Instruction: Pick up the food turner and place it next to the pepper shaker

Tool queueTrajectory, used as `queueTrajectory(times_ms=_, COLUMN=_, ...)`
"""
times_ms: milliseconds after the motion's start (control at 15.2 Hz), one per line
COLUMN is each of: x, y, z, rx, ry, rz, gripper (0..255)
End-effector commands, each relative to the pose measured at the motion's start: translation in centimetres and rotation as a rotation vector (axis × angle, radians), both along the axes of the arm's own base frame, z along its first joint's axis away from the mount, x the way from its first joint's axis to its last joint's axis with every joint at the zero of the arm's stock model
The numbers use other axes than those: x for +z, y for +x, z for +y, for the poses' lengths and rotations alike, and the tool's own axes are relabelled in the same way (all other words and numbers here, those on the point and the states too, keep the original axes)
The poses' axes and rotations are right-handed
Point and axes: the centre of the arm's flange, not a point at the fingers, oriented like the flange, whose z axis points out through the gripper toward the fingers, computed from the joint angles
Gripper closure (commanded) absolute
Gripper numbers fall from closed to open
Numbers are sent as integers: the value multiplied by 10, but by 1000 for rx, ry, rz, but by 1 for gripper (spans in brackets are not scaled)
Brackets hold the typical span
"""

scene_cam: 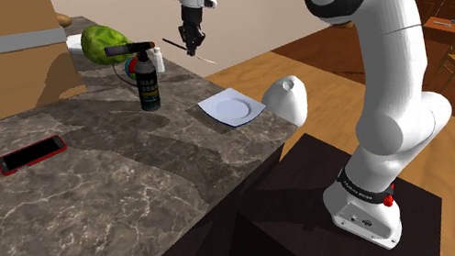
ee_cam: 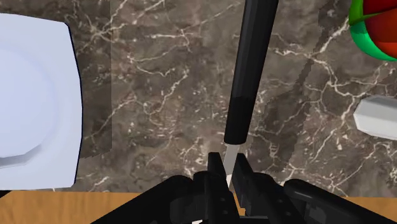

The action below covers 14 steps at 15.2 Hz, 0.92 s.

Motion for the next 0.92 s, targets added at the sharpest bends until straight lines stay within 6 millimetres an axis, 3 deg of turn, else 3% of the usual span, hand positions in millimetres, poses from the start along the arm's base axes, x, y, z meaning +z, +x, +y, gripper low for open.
queueTrajectory(times_ms=0, x=-11, y=1, z=-1, rx=0, ry=0, rz=-1, gripper=255)
queueTrajectory(times_ms=858, x=-79, y=1, z=-1, rx=0, ry=0, rz=-1, gripper=255)
